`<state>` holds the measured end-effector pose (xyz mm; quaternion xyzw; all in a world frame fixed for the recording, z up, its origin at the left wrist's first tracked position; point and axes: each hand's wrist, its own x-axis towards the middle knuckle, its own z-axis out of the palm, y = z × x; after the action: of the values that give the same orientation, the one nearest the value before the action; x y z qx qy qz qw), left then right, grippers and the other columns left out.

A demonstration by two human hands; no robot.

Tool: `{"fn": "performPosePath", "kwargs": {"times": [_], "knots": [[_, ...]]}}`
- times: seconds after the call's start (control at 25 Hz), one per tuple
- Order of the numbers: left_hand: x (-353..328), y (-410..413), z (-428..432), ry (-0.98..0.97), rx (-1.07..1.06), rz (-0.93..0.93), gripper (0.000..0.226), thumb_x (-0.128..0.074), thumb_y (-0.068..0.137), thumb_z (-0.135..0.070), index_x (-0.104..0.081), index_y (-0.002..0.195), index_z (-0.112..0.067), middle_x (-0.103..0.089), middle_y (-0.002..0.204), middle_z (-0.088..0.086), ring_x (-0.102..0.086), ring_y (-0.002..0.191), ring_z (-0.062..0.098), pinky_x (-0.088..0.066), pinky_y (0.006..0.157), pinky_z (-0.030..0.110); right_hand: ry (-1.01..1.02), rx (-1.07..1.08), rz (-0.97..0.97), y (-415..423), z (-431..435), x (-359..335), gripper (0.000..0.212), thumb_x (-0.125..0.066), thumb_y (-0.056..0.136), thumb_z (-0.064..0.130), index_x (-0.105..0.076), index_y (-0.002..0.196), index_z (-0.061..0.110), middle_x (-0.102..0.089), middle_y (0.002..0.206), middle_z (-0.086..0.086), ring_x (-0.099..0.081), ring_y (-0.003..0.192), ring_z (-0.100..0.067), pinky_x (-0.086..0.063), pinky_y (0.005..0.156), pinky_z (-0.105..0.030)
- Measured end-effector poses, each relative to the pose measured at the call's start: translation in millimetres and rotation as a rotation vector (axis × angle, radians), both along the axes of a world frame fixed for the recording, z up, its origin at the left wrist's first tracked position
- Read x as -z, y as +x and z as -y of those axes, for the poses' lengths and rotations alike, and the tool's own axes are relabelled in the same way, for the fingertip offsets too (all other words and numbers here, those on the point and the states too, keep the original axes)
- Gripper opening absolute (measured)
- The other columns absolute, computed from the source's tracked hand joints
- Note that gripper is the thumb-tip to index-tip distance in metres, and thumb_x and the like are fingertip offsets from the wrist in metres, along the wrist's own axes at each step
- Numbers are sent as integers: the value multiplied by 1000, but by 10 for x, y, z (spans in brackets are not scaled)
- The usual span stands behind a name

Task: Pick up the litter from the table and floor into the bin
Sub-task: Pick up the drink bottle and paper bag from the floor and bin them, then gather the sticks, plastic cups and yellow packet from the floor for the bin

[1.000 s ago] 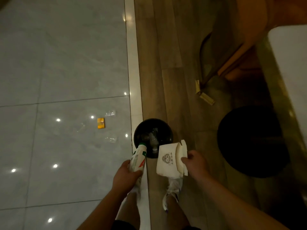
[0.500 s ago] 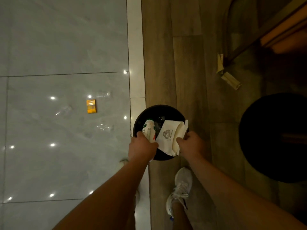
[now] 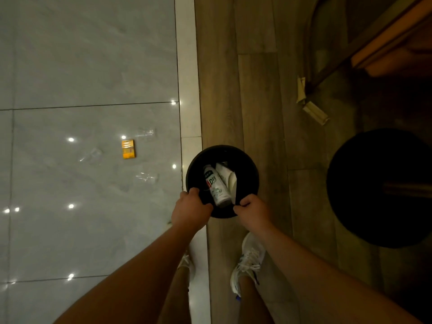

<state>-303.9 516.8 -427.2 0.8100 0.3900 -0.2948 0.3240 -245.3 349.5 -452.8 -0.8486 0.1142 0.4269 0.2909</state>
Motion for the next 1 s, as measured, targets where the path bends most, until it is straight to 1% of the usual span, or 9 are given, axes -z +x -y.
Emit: {"fn": "performPosePath", "kwargs": {"times": [0.08, 0.2, 0.4, 0.52, 0.64, 0.76, 0.88, 0.92, 1.0], "knots": [[-189, -115, 0, -6, 42, 12, 52, -64, 82, -33, -50, 130, -19, -56, 119, 9, -56, 92, 20, -47, 76, 30, 15, -59, -44, -58, 91, -136, 18, -68, 79, 34, -50, 77, 34, -61, 81, 5, -62, 80, -20, -54, 75, -38], [-669, -291, 1, -24, 106, -9, 57, -64, 83, -34, -49, 136, -21, -56, 128, 9, -61, 106, 24, -48, 82, 30, 55, -104, -79, -150, 233, -571, 14, -69, 80, 33, -56, 84, 28, -65, 87, 1, -64, 87, -22, -54, 82, -40], [-1945, -716, 32, -59, 115, -22, 56, -63, 84, -31, -50, 137, -20, -59, 130, 8, -61, 110, 23, -51, 91, 34, 66, -242, -96, -397, 531, -1803, 23, -69, 86, 28, -63, 102, 14, -65, 97, -3, -64, 95, -21, -50, 83, -34], [-2628, -1068, 72, -70, 87, -29, 53, -63, 82, -33, -53, 134, -23, -61, 129, 5, -61, 113, 20, -49, 91, 32, 66, -325, -110, -631, 720, -2465, 25, -67, 87, 29, -63, 109, 17, -65, 102, -1, -60, 91, -15, -46, 73, -26], [-3107, -1443, 86, -93, 30, -33, 48, -62, 82, -34, -58, 129, -23, -66, 124, 3, -63, 110, 18, -47, 90, 27, 67, -402, -125, -823, 867, -2900, 22, -67, 86, 30, -65, 105, 19, -66, 95, 2, -61, 85, -12, -44, 66, -21], [-3398, -1745, 57, -136, -163, 4, 44, -64, 83, -33, -61, 125, -22, -70, 116, -1, -64, 105, 15, -47, 90, 26, 85, -380, -151, -822, 904, -3155, 14, -69, 85, 24, -66, 96, 16, -66, 85, -1, -62, 75, -13, -49, 69, -27], [-3512, -1884, -67, -124, -323, 76, 40, -65, 83, -31, -62, 122, -23, -71, 110, -4, -64, 94, 11, -46, 86, 25, 54, -406, -180, -694, 806, -3287, 9, -67, 86, 21, -60, 86, 15, -59, 73, -2, -54, 57, -11, -42, 52, -22], [-3522, -1900, -141, -121, -358, 93, 39, -65, 83, -30, -62, 121, -23, -72, 110, -3, -64, 92, 11, -47, 85, 26, 35, -420, -176, -652, 719, -3314, 9, -66, 86, 20, -59, 83, 15, -58, 72, -2, -52, 55, -11, -39, 50, -21], [-3504, -1870, -326, -140, -424, 109, 36, -66, 83, -28, -64, 119, -23, -72, 107, 1, -66, 92, 14, -49, 84, 28, -7, -442, -162, -539, 474, -3357, 8, -64, 86, 17, -57, 82, 15, -58, 72, -5, -51, 56, -14, -39, 54, -24]]}}
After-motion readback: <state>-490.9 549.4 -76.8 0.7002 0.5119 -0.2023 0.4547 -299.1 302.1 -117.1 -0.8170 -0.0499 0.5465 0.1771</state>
